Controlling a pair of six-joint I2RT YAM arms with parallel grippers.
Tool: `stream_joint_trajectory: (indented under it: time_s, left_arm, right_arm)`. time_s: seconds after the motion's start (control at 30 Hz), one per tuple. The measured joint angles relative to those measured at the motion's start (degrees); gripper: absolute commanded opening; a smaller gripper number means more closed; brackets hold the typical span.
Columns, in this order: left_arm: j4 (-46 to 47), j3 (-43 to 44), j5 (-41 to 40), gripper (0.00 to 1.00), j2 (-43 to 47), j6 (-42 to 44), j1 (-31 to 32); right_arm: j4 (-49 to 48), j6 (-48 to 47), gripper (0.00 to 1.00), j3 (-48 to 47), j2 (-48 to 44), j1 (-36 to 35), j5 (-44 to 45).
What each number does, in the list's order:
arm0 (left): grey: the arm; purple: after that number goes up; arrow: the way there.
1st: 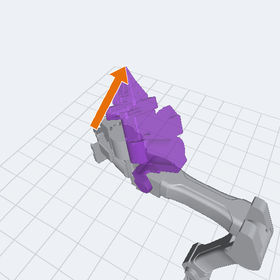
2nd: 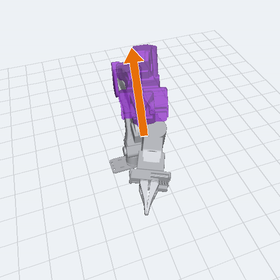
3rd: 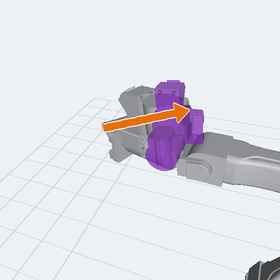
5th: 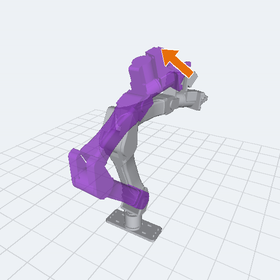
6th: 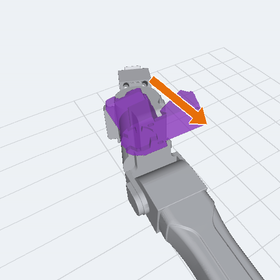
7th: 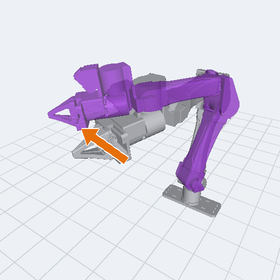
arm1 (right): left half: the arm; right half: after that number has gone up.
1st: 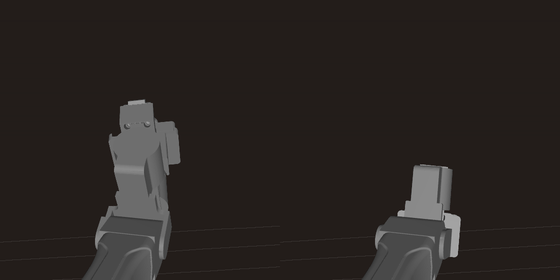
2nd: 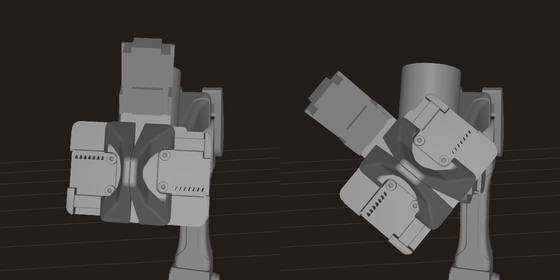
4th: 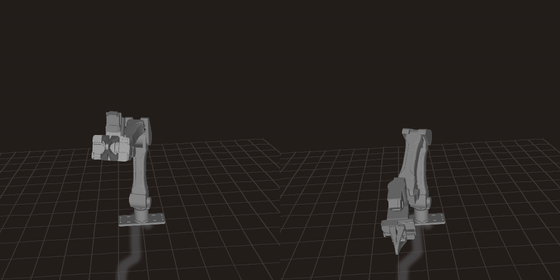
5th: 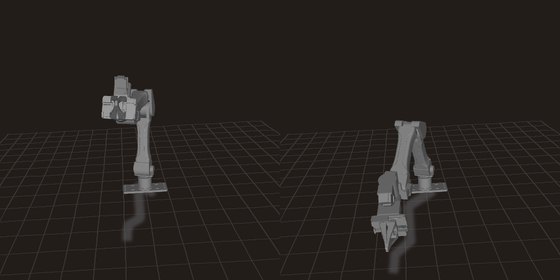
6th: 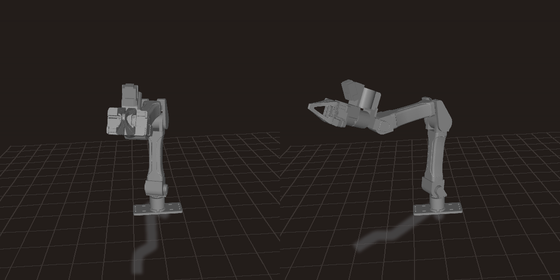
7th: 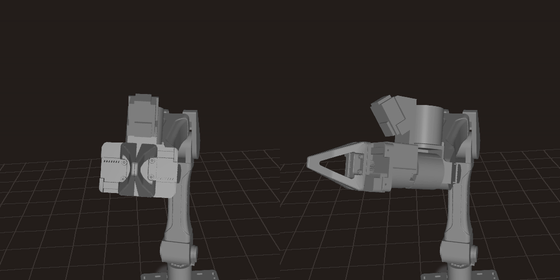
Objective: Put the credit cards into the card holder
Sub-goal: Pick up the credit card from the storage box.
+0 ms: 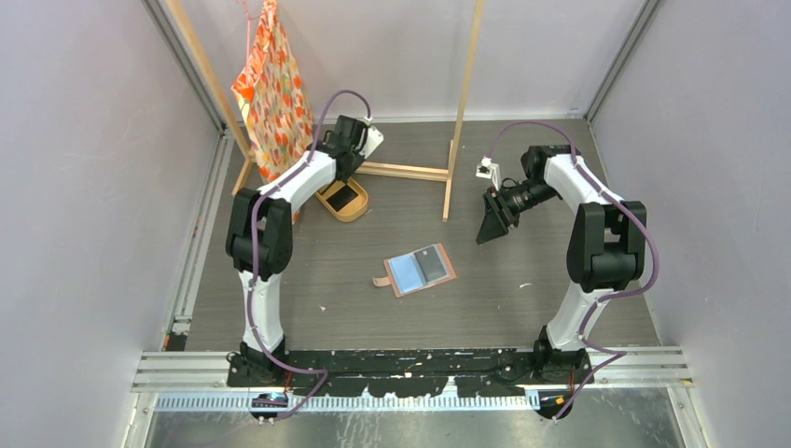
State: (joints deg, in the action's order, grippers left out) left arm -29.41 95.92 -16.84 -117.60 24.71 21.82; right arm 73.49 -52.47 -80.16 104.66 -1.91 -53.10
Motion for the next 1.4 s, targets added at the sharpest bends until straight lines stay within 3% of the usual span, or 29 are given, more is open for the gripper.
stream_joint_trajectory:
  time_s: [0.5, 0.97, 1.13, 1.27, 1.4]
  left_arm:
    - [-1.0, 0.2, 3.6, 0.01, 1.4, -0.9, -0.2]
    - [-1.1, -0.6, 9.7, 0.01, 12.9, -6.5, 4.7]
    - [-0.2, -4.7, 17.5, 0.00, 17.2, -14.8, 6.7]
    - [5.4, -17.3, 29.8, 0.01, 27.6, -26.7, 5.9]
    - [20.3, -33.1, 43.8, 0.01, 36.1, -43.3, 4.2]
  right_arm:
    - [0.4, -0.4, 0.47, -0.3, 0.0, 0.0, 0.0]
    - [2.0, -1.7, 0.47, -1.0, -0.2, 0.0, -0.6]
    - [0.0, 0.7, 0.47, -0.8, -3.0, -0.7, -0.5]
    - [-4.4, 5.3, 0.48, 1.1, -8.7, -2.6, -0.7]
    - [-8.7, 10.6, 0.49, 3.7, -14.6, -4.0, -2.3]
